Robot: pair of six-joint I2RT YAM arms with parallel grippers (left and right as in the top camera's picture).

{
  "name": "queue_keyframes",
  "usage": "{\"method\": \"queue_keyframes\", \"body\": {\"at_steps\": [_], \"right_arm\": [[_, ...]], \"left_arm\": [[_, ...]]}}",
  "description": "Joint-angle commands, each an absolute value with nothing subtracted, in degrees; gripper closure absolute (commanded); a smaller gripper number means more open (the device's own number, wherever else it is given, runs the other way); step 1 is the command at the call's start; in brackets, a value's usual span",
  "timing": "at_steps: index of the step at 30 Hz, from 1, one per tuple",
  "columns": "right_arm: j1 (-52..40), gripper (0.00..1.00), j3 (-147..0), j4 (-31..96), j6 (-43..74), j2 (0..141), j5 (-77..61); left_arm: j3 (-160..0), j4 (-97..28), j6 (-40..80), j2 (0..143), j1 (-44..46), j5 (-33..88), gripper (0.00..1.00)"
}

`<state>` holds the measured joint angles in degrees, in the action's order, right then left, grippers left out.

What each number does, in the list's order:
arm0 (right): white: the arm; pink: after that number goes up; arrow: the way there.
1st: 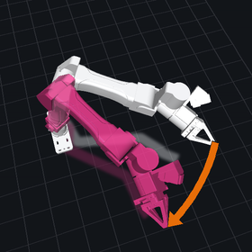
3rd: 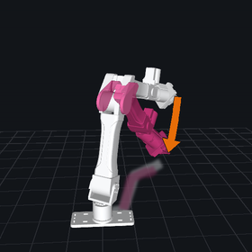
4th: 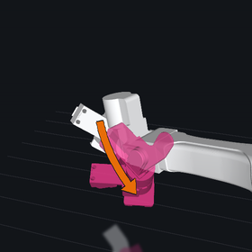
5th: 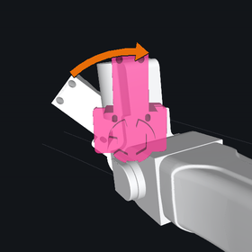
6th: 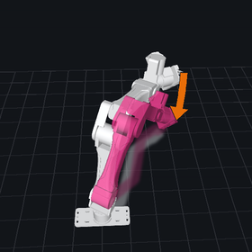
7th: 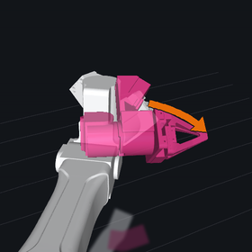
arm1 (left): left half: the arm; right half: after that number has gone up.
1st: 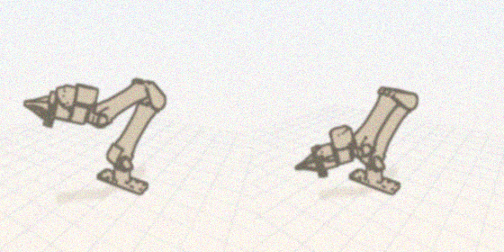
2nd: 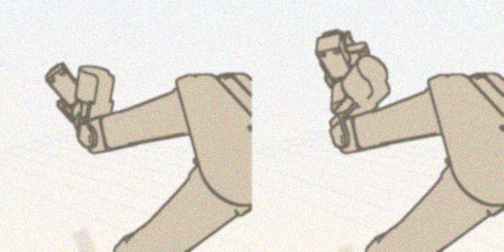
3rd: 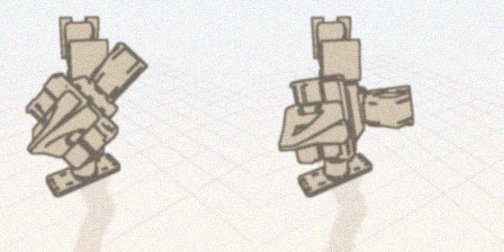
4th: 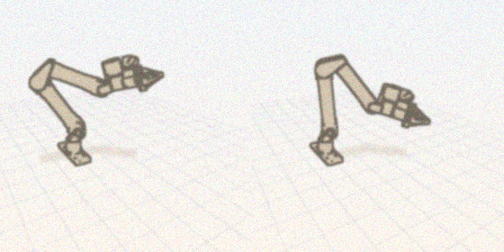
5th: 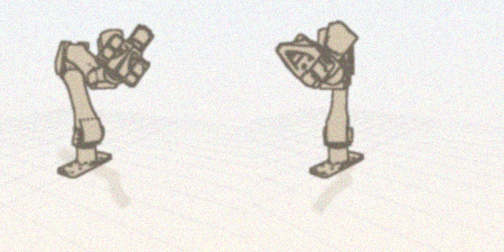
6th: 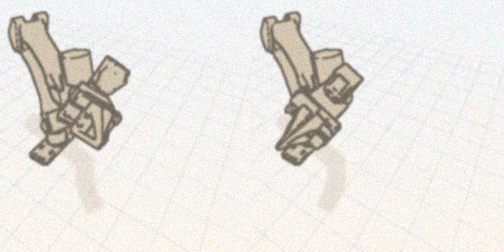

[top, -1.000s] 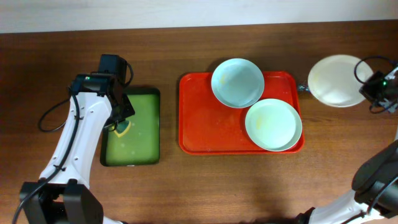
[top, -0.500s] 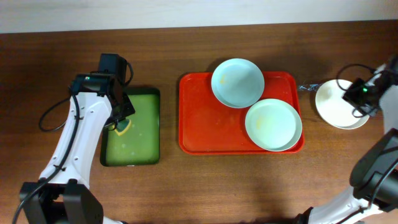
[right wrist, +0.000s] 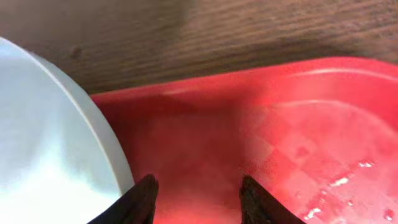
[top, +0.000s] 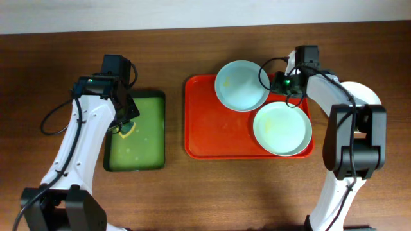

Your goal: Clean dirty plates on tray and stack at the side

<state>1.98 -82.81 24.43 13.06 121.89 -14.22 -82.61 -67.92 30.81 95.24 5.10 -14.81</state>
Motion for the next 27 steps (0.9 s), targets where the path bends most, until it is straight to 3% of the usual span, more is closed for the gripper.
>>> {"method": "queue_keyframes", "body": {"at_steps": [1,6,10,14,17,21,23,27], "right_arm": [[1.41,0.49,-84.31,25.12,12.49,121.69,-16.32],[-0.08,0.44,-86.11,26.24,12.45,117.23,-18.04],[-4.08,0.45,-86.04,26.87,12.25,117.51,-16.62],[-6.90,0.51,-84.55,29.47,12.32,119.15,0.16],[-7.14,0.52,-84.53,29.74,12.47,120.11,-3.03],[-7.75,0.83,-84.53,29.17,12.45,120.14,-11.33],[-10.37,0.83,-84.53,30.13,11.49,120.14,-11.90],[-14.59,0.96,-84.55,33.65,7.75,120.09,-12.84]], "left_arm": [[-82.54,-67.88,29.76,94.91,4.93,-14.37,1.00],[-82.54,-67.64,29.76,94.91,4.97,-14.35,1.00],[-82.54,-67.55,29.76,94.91,4.97,-14.33,1.00],[-82.54,-67.81,29.74,94.91,4.97,-13.72,1.00],[-82.54,-67.68,29.74,94.91,4.97,-12.86,1.00],[-82.54,-67.70,29.74,94.91,4.97,-12.88,1.00],[-82.54,-67.61,29.71,94.91,4.97,-12.88,1.00],[-82.54,-67.61,29.69,94.91,4.97,-12.88,1.00]]}}
